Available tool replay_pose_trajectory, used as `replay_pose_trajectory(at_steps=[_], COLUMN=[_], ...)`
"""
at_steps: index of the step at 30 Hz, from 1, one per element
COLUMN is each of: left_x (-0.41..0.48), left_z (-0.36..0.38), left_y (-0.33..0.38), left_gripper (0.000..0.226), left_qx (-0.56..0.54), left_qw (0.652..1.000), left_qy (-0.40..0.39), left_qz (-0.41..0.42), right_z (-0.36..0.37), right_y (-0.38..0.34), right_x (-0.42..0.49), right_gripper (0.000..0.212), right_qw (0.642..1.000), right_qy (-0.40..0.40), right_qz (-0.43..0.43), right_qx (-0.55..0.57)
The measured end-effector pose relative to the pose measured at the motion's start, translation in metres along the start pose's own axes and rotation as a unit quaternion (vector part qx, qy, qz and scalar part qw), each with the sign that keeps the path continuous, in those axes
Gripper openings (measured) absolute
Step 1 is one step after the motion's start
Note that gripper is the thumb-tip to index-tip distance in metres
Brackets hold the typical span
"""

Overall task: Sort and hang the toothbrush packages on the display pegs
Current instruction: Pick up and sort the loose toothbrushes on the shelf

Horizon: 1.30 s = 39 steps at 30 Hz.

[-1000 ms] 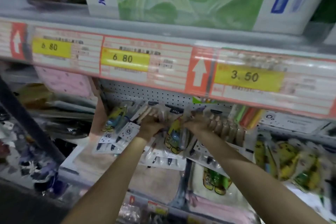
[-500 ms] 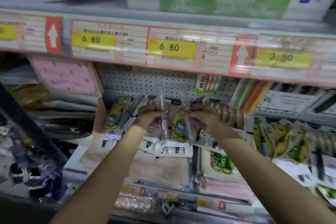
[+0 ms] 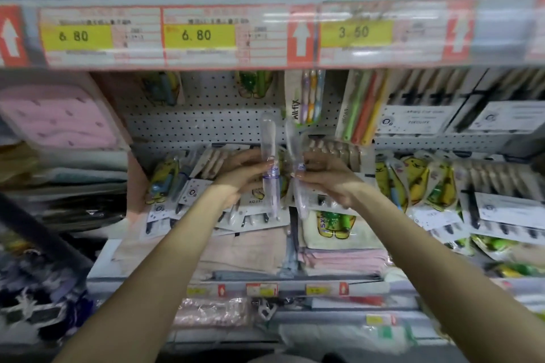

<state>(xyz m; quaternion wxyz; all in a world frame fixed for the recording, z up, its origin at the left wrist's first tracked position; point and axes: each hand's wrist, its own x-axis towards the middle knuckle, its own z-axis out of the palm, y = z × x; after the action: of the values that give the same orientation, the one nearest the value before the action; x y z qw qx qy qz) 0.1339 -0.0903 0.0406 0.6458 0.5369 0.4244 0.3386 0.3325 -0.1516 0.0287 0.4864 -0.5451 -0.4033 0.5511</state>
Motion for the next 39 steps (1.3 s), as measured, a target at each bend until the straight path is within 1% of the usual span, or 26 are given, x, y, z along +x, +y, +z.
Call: replay_pose_trajectory(at_steps=[3, 4, 6, 8, 10, 11, 14, 17, 19, 21, 22, 25, 27, 28, 30, 31, 34, 35, 37, 38, 39], left_x=[0.001, 0.0, -0.001, -0.003, -0.003, -0.004, -0.007, -0.015, -0.018, -0.018, -0.018, -0.021, -0.028, -0.031, -0.031, -0.031, -0.03, -0.029, -0.028, -0.025, -0.022], left_z=[0.021, 0.03, 0.049, 0.069, 0.097, 0.104, 0.15, 0.203, 0.235, 0.265, 0.284, 0.326, 0.35, 0.36, 0.376, 0.384, 0.402, 0.407, 0.415, 0.421, 0.426], left_y=[0.001, 0.002, 0.002, 0.001, -0.002, -0.003, -0.01, -0.016, -0.021, -0.026, -0.029, -0.036, -0.039, -0.04, -0.042, -0.041, -0.039, -0.038, -0.035, -0.034, -0.033], left_gripper=[0.026, 0.027, 0.034, 0.04, 0.044, 0.043, 0.035, 0.041, 0.044, 0.044, 0.043, 0.045, 0.041, 0.045, 0.066, 0.068, 0.052, 0.055, 0.076, 0.082, 0.076], left_qx=[0.008, 0.007, 0.014, 0.026, 0.036, 0.036, 0.029, 0.014, 0.013, 0.009, 0.009, -0.01, -0.018, -0.018, -0.008, 0.002, 0.022, 0.026, 0.029, 0.028, 0.028], left_qw=[0.999, 0.999, 0.998, 0.997, 0.996, 0.996, 0.996, 0.994, 0.995, 0.996, 0.996, 0.997, 0.996, 0.995, 0.992, 0.991, 0.989, 0.987, 0.984, 0.983, 0.984], left_qy=[-0.04, -0.051, -0.064, -0.076, -0.083, -0.081, -0.076, -0.078, -0.075, -0.067, -0.065, -0.067, -0.076, -0.089, -0.111, -0.118, -0.131, -0.144, -0.158, -0.16, -0.15], left_qz=[-0.007, -0.011, -0.018, -0.022, -0.026, -0.031, -0.037, -0.069, -0.064, -0.055, -0.053, -0.044, -0.048, -0.051, -0.065, -0.066, -0.063, -0.066, -0.082, -0.092, -0.093], right_z=[-0.02, -0.027, -0.043, -0.059, -0.084, -0.091, -0.123, -0.166, -0.197, -0.227, -0.244, -0.282, -0.305, -0.313, -0.329, -0.336, -0.354, -0.361, -0.373, -0.379, -0.384], right_y=[0.0, -0.001, 0.0, 0.0, 0.003, 0.004, -0.003, -0.005, -0.003, 0.001, 0.003, 0.01, 0.016, 0.017, 0.022, 0.022, 0.018, 0.017, 0.014, 0.011, 0.008], right_x=[-0.015, -0.022, -0.034, -0.047, -0.06, -0.062, -0.09, -0.114, -0.13, -0.148, -0.159, -0.182, -0.197, -0.204, -0.214, -0.219, -0.232, -0.235, -0.239, -0.241, -0.243], right_gripper=[0.055, 0.053, 0.04, 0.031, 0.032, 0.034, 0.021, 0.03, 0.032, 0.045, 0.046, 0.031, 0.026, 0.023, 0.026, 0.029, 0.034, 0.037, 0.041, 0.041, 0.04], right_qw=[1.0, 0.999, 0.997, 0.997, 0.996, 0.995, 0.992, 0.989, 0.989, 0.988, 0.987, 0.987, 0.987, 0.985, 0.983, 0.983, 0.985, 0.986, 0.989, 0.989, 0.99], right_qy=[0.006, 0.004, 0.0, 0.006, 0.028, 0.036, 0.043, 0.015, 0.01, 0.019, 0.022, 0.019, 0.017, 0.02, 0.033, 0.041, 0.056, 0.064, 0.077, 0.079, 0.076], right_qz=[-0.006, -0.01, -0.011, 0.0, -0.01, -0.026, -0.045, -0.05, -0.036, -0.013, -0.011, 0.0, 0.011, 0.012, 0.016, 0.016, 0.017, 0.018, 0.015, 0.017, 0.019], right_qx=[-0.026, -0.043, -0.071, -0.078, -0.084, -0.093, -0.112, -0.138, -0.143, -0.152, -0.157, -0.16, -0.162, -0.168, -0.178, -0.176, -0.161, -0.15, -0.129, -0.122, -0.119])
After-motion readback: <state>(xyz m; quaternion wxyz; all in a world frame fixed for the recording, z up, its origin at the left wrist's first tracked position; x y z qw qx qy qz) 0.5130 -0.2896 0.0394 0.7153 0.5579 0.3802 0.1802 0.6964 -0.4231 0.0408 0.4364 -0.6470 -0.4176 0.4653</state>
